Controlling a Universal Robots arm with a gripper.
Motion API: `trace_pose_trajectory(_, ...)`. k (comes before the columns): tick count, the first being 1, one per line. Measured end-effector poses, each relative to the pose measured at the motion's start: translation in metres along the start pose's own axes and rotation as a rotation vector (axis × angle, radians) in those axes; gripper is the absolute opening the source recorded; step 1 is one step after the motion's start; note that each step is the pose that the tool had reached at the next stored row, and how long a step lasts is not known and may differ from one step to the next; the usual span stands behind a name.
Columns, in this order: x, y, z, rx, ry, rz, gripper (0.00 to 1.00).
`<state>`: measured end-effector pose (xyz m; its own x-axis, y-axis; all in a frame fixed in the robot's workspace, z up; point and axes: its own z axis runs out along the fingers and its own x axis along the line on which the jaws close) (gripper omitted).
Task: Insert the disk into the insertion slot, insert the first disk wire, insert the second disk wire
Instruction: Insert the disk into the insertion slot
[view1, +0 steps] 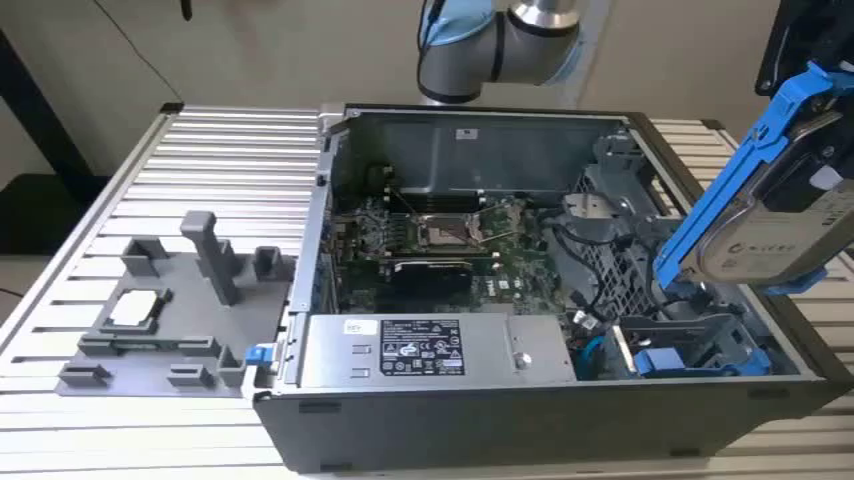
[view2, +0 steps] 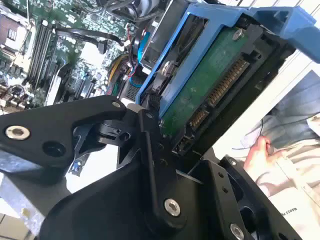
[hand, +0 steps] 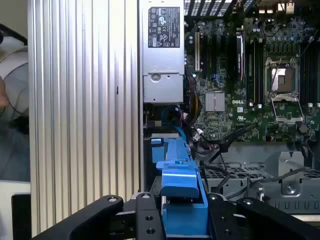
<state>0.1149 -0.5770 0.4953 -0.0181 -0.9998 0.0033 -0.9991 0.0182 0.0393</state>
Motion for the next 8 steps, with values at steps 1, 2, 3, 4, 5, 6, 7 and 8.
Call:
trace_pose_trajectory(1, 0.0, 0.0, 0.0, 0.0, 0.0, 0.0, 0.33)
trace_pose_trajectory(2, 0.0, 0.0, 0.0, 0.0, 0.0, 0.0, 0.33)
trace_pose_trajectory(3, 0.0, 0.0, 0.0, 0.0, 0.0, 0.0, 0.33)
trace_pose_trajectory(4, 0.0, 0.0, 0.0, 0.0, 0.0, 0.0, 0.33)
trace_pose_trajectory(5, 0.0, 0.0, 0.0, 0.0, 0.0, 0.0, 0.33)
trace_pose_trajectory(6, 0.0, 0.0, 0.0, 0.0, 0.0, 0.0, 0.33)
trace_pose_trajectory(7, 0.0, 0.0, 0.0, 0.0, 0.0001, 0.0, 0.33)
trace_pose_trajectory(8, 0.0, 0.0, 0.0, 0.0, 0.0, 0.0, 0.33)
